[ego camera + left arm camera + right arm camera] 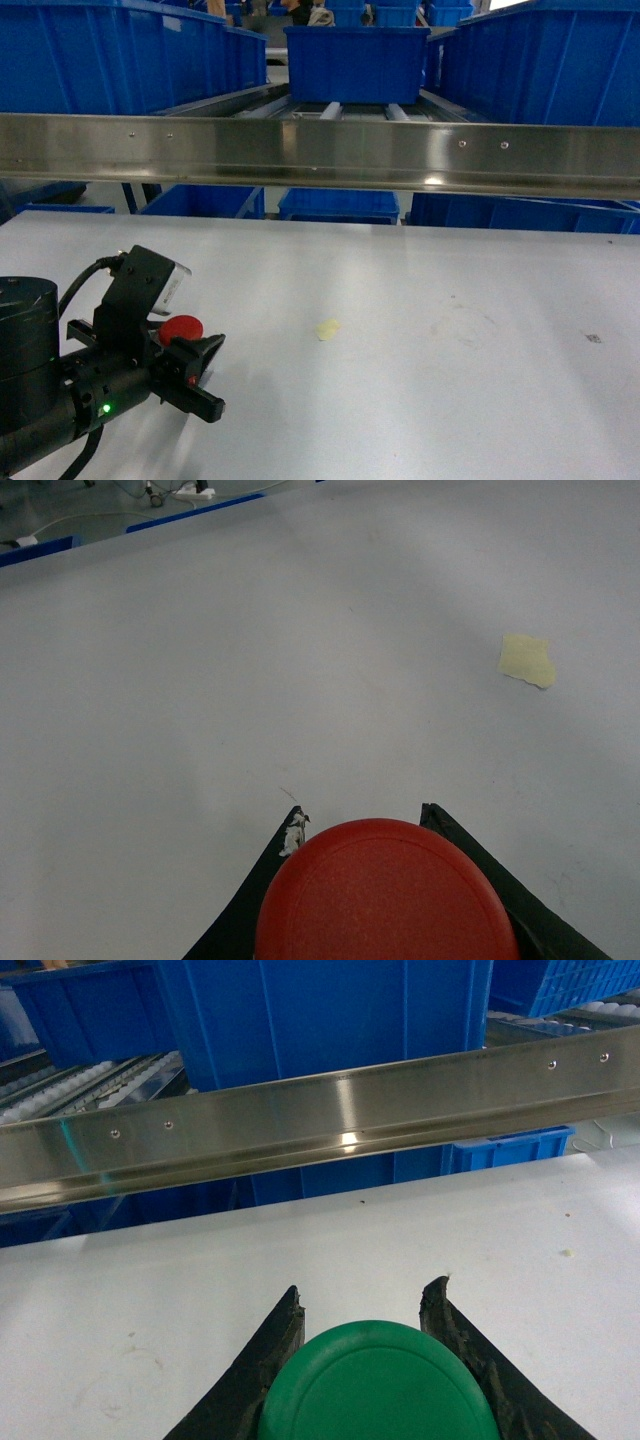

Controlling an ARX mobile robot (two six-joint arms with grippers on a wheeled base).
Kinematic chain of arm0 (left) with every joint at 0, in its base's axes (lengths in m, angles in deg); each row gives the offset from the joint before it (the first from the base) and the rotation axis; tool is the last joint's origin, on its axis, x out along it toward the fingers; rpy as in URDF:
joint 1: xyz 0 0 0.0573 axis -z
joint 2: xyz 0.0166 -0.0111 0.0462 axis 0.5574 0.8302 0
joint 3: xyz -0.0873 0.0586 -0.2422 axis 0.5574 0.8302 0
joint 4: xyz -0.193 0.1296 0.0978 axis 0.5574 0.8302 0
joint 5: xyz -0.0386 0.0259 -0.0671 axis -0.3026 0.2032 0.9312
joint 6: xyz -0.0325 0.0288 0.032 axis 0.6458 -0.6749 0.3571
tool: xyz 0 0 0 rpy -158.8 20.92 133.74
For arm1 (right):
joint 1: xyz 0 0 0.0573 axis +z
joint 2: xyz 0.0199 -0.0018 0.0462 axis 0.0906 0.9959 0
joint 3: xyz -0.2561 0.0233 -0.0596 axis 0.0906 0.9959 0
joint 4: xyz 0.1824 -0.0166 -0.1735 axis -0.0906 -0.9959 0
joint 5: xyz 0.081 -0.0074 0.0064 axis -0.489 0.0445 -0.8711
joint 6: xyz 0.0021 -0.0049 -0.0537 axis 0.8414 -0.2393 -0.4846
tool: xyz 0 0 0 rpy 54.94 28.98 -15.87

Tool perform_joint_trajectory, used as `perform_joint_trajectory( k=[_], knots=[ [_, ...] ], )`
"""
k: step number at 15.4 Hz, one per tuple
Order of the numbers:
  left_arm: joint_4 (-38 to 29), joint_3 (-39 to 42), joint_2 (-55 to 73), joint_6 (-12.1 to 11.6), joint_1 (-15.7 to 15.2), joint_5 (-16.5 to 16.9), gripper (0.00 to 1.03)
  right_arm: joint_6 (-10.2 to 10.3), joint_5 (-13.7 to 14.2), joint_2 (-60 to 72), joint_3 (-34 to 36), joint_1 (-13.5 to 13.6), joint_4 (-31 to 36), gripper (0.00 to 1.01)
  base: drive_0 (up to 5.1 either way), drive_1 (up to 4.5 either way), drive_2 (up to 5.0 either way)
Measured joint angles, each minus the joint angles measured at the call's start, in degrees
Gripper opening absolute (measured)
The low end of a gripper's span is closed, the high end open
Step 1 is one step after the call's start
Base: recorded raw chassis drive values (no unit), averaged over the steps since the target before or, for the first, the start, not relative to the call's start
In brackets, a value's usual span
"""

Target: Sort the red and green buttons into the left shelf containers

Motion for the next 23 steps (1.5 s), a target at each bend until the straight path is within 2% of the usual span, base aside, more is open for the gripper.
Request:
perform_joint_trajectory(
  k=[2, 5, 7, 8, 10, 13, 18, 21, 22, 23],
  knots=[
    [-0.24, 0.92, -0.26, 0.02, -0.46, -0.79, 0.29, 0.02, 0.0, 0.0, 0.0, 0.02, 0.0, 0.31, 0.0, 0.0, 0.0],
    [0.48, 11.39, -8.2, 1.29, -5.97, -0.85, 0.29, 0.0, 0.0, 0.0, 0.0, 0.0, 0.0, 0.31, 0.0, 0.0, 0.0],
    [0.37, 16.17, -18.97, 3.61, -9.25, 2.27, 0.29, 0.0, 0.0, 0.0, 0.0, 0.0, 0.0, 0.31, 0.0, 0.0, 0.0],
    [0.2, 17.57, -24.9, 4.63, -9.57, 4.76, 0.29, 0.0, -0.11, 0.0, 0.0, 0.02, 0.0, 0.31, 0.0, 0.0, 0.0],
    [0.17, 19.47, -39.06, 7.45, -9.77, 8.59, 0.29, 0.0, -0.09, 0.0, 0.0, 0.0, -0.02, 0.31, 0.0, 0.0, 0.0],
    [-0.04, 21.44, -54.05, 10.12, -9.49, 8.94, 0.29, 0.0, -0.11, 0.0, 0.0, 0.0, 0.0, 0.31, 0.0, 0.0, 0.0],
    [0.22, 22.05, -57.42, 10.6, -9.29, 9.16, 0.29, 0.0, -0.11, 0.0, 0.0, 0.0, 0.0, 0.31, 0.0, 0.0, 0.0],
    [7.06, 21.88, -67.32, 13.77, -7.89, 8.74, 0.29, 0.0, -0.09, 0.0, 0.0, 0.0, 0.0, 0.31, 0.0, 0.0, 0.0],
    [10.16, 20.24, -71.47, 14.29, -7.06, 8.26, 0.29, 0.0, -0.11, 0.0, 0.0, 0.0, 0.0, 0.31, 0.0, 0.0, 0.0],
    [10.14, 19.41, -72.37, 14.64, -6.75, 8.15, 0.29, 0.0, -0.09, 0.0, 0.0, 0.0, 0.0, 0.31, 0.0, 0.0, 0.0]
  ],
)
